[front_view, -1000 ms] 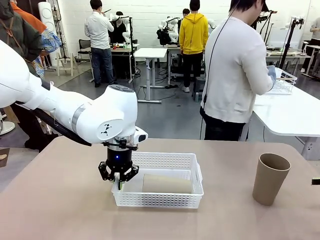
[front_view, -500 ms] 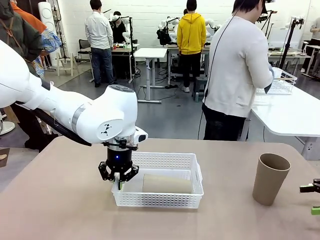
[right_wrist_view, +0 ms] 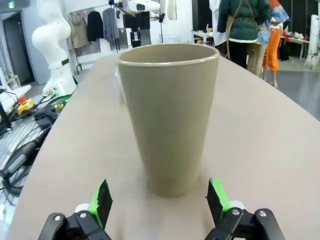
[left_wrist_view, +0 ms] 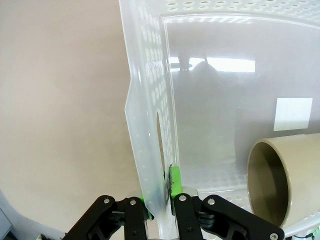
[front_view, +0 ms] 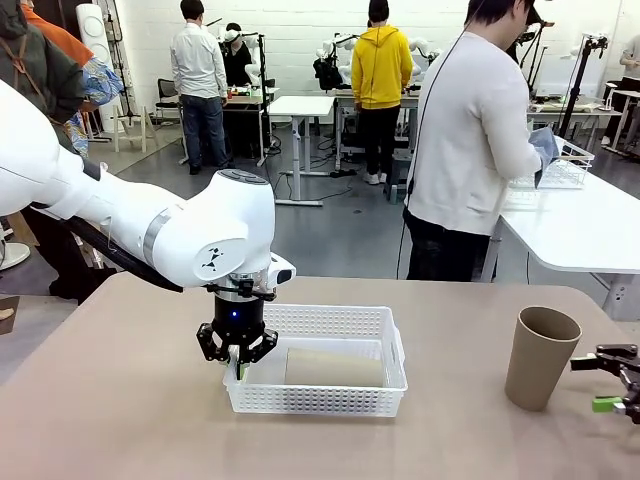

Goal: Clean and organize the cups into the basket.
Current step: Pick up the Reusable plastic cup from the right side of the table and stack it inside the Organizing basket in the center of the table.

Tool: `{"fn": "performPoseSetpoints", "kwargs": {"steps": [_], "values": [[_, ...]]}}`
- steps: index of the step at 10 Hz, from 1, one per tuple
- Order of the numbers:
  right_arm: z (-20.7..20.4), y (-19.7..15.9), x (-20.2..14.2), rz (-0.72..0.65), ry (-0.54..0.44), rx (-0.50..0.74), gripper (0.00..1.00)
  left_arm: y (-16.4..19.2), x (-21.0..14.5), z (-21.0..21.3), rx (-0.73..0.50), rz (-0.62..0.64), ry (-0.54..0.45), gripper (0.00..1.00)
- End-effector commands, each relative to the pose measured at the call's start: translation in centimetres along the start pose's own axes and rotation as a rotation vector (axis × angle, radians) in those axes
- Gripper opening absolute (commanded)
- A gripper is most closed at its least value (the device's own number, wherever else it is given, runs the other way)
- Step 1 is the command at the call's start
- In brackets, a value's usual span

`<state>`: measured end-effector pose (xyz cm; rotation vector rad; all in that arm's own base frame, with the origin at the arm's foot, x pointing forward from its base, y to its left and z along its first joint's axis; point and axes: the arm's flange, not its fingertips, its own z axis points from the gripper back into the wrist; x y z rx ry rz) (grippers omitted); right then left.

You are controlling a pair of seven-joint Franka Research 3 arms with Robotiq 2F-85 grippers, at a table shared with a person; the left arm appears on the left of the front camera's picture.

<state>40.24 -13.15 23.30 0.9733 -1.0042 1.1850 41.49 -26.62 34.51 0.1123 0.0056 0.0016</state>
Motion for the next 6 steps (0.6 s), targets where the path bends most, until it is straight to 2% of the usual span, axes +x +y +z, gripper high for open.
{"fn": "performPoseSetpoints", "kwargs": {"steps": [1, 6], "values": [[-1.7, -1.8, -0.6, 0.006, -0.017, 0.02, 1.0, -0.4, -0.1, -0.1, 0.002, 0.021, 0.002, 0.0], [-5.3, -2.4, -0.1, 0.007, -0.03, 0.091, 1.0, -0.4, -0.1, -0.1, 0.002, 0.021, 0.002, 0.0]]}}
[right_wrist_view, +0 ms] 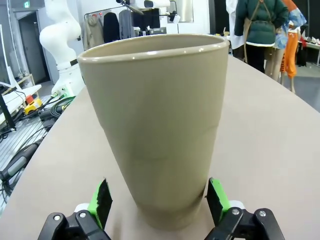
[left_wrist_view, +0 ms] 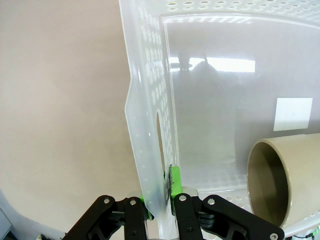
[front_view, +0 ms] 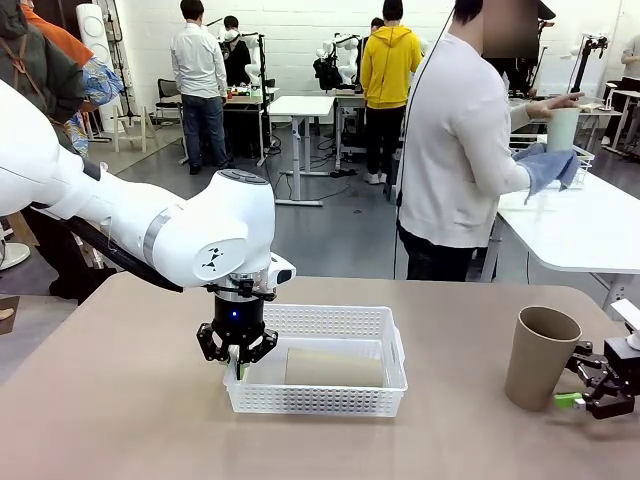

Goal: Clean and organize the cups into the basket.
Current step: Pick up the Reusable plastic cup from the right side of the table and stack it inside the Organizing basket in the center of the table.

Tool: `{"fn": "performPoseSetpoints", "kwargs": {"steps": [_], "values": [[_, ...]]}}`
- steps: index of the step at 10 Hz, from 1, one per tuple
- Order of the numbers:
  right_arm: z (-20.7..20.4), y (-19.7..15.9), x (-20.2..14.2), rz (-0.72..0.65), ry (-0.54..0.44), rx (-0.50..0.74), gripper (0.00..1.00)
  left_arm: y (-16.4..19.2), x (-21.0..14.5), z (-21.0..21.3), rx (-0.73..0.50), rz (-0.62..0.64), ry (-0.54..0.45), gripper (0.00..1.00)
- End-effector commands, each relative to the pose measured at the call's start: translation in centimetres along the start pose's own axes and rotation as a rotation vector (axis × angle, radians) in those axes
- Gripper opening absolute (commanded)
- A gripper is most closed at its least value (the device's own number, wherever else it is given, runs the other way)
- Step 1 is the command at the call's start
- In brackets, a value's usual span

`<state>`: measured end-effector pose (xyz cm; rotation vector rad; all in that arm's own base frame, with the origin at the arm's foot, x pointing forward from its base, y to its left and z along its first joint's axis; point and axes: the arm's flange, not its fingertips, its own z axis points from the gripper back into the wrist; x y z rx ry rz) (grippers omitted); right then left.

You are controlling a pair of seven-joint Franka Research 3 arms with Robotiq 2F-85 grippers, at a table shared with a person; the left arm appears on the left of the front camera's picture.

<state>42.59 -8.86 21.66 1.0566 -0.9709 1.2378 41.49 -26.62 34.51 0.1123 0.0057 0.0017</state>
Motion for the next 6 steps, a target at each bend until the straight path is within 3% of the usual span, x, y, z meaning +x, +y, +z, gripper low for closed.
{"fn": "performPoseSetpoints", "kwargs": {"steps": [1, 6], "values": [[-1.0, -0.6, 0.2, 0.016, -0.019, 0.008, 1.0, -0.4, -0.1, -0.1, 0.002, 0.021, 0.002, 0.0], [-3.3, -1.8, -0.3, 0.015, -0.028, -0.014, 1.0, -0.4, -0.1, -0.1, 0.002, 0.021, 0.002, 0.0]]}}
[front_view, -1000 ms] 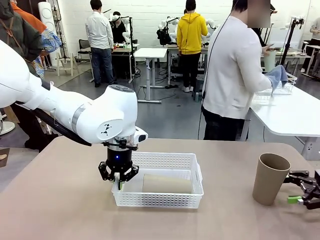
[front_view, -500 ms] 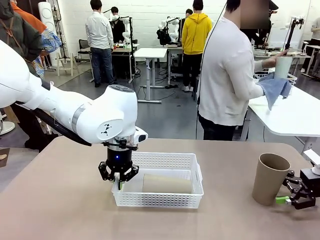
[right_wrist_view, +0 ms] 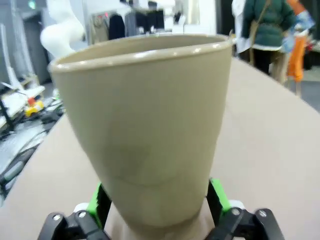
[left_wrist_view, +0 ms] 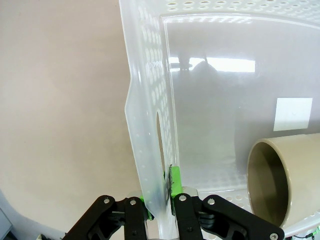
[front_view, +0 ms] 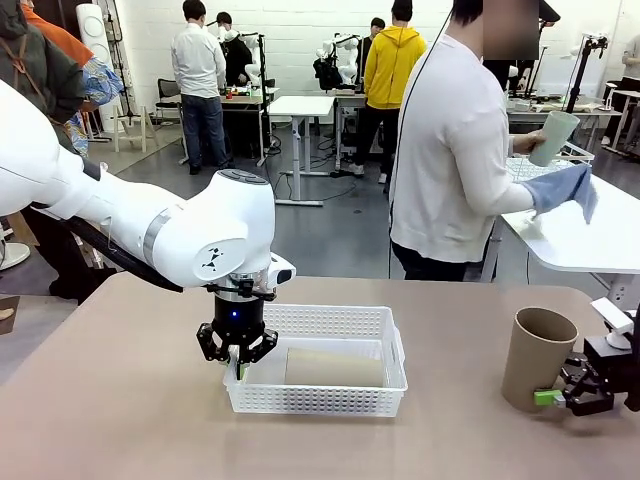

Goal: Clean and organize the cups into the basket.
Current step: Pick up the Reusable plastic cup from the right side of the table and stack it inside the Organizing basket in the center of the table.

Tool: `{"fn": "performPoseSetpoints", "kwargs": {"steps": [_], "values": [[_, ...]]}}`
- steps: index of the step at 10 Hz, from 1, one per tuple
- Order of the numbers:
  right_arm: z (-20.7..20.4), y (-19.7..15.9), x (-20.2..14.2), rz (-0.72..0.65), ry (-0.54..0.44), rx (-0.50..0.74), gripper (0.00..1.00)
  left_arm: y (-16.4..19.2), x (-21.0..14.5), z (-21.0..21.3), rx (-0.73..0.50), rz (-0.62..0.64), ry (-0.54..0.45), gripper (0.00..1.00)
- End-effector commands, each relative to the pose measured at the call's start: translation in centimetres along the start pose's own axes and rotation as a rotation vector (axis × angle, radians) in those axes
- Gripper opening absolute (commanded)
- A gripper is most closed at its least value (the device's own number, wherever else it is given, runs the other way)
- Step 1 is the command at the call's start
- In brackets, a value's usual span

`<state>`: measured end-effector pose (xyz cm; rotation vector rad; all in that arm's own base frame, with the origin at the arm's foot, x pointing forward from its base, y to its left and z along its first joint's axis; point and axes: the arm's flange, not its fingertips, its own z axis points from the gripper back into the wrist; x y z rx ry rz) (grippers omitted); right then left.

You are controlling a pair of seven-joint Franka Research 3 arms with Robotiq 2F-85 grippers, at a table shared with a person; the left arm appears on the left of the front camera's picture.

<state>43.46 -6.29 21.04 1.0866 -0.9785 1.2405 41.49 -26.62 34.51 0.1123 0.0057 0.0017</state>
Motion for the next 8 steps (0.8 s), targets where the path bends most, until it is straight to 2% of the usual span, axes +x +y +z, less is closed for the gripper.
{"fn": "performPoseSetpoints", "kwargs": {"steps": [1, 2, 5, 6, 8], "values": [[-1.0, -1.2, -0.5, 0.019, -0.01, -0.031, 1.0, -0.4, -0.1, -0.1, 0.002, 0.021, 0.002, 0.0], [-1.3, -1.5, -0.7, 0.025, -0.022, -0.031, 1.0, -0.4, -0.1, -0.1, 0.002, 0.021, 0.002, 0.0], [-1.3, -1.4, -0.8, 0.034, -0.024, -0.021, 0.14, -0.4, -0.1, -0.1, 0.002, 0.021, 0.002, 0.0], [-1.0, -1.2, -0.6, 0.036, -0.027, -0.021, 0.0, -0.4, -0.1, -0.1, 0.002, 0.021, 0.002, 0.0], [-0.9, -0.3, 0.6, -0.007, -0.016, -0.031, 0.0, -0.4, -0.1, -0.1, 0.002, 0.021, 0.002, 0.0]]}}
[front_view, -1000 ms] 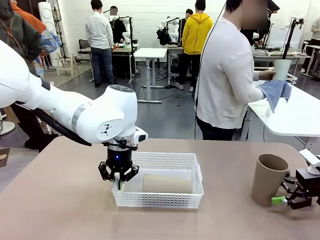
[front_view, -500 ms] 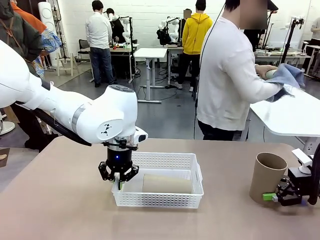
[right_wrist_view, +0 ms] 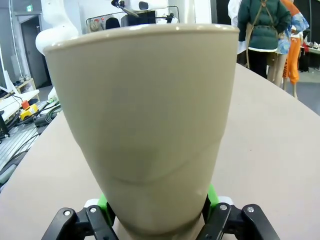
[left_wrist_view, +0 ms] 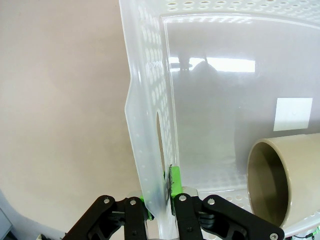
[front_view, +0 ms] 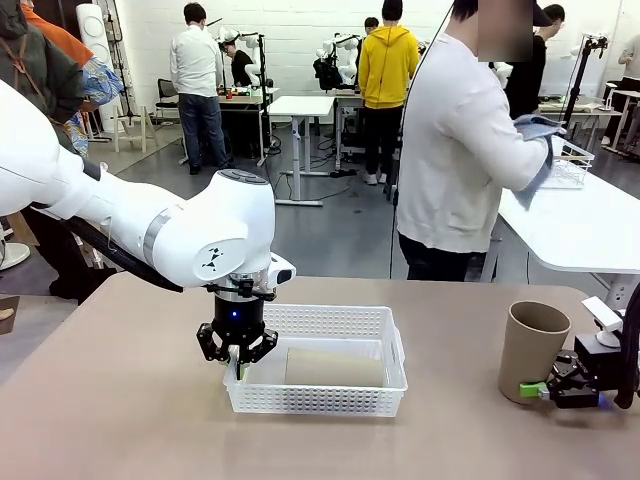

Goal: Clean and organize the cups into the basket.
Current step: Pick up the Reusable plastic cup from the right side of the table and stack it inside the Organizing basket in the center of the table.

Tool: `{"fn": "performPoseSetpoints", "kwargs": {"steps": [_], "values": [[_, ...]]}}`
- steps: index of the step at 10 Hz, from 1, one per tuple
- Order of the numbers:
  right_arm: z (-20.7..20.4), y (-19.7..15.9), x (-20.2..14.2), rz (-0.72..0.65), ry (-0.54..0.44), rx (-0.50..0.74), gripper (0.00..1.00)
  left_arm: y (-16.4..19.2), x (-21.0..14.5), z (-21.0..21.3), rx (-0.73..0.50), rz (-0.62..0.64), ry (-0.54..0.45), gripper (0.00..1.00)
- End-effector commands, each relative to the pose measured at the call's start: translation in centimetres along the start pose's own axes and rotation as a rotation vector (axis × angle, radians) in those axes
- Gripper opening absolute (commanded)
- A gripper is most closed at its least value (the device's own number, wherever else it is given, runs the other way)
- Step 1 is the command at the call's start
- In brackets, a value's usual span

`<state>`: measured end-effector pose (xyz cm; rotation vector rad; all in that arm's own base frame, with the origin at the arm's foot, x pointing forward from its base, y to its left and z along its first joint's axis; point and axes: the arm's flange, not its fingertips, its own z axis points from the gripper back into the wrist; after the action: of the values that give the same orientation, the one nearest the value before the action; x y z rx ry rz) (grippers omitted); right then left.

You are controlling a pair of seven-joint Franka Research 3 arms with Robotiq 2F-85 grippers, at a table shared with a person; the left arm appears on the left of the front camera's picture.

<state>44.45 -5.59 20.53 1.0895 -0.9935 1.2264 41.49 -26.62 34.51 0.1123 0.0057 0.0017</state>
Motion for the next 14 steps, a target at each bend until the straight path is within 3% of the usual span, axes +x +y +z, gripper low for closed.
{"fn": "performPoseSetpoints", "kwargs": {"steps": [1, 4, 6, 9, 10, 14], "values": [[-0.3, 2.4, 2.9, -0.057, 0.006, -0.043, 0.0, -0.4, -0.1, -0.1, 0.002, 0.021, 0.002, 0.0], [-0.7, 8.6, 12.8, -0.01, 0.064, -0.042, 0.0, -0.4, -0.1, -0.1, 0.002, 0.021, 0.002, 0.0], [-0.3, 9.5, 16.6, -0.02, 0.096, -0.068, 0.0, -0.4, -0.1, -0.1, 0.002, 0.021, 0.002, 0.0], [0.5, 9.6, 15.9, -0.073, 0.106, -0.077, 0.0, -0.4, -0.1, -0.1, 0.002, 0.021, 0.002, 0.0], [0.3, 9.6, 18.2, -0.012, 0.076, -0.076, 0.0, -0.4, -0.1, -0.1, 0.002, 0.021, 0.002, 0.0], [0.3, 9.6, 18.2, -0.012, 0.076, -0.076, 0.0, -0.4, -0.1, -0.1, 0.002, 0.021, 0.002, 0.0]]}}
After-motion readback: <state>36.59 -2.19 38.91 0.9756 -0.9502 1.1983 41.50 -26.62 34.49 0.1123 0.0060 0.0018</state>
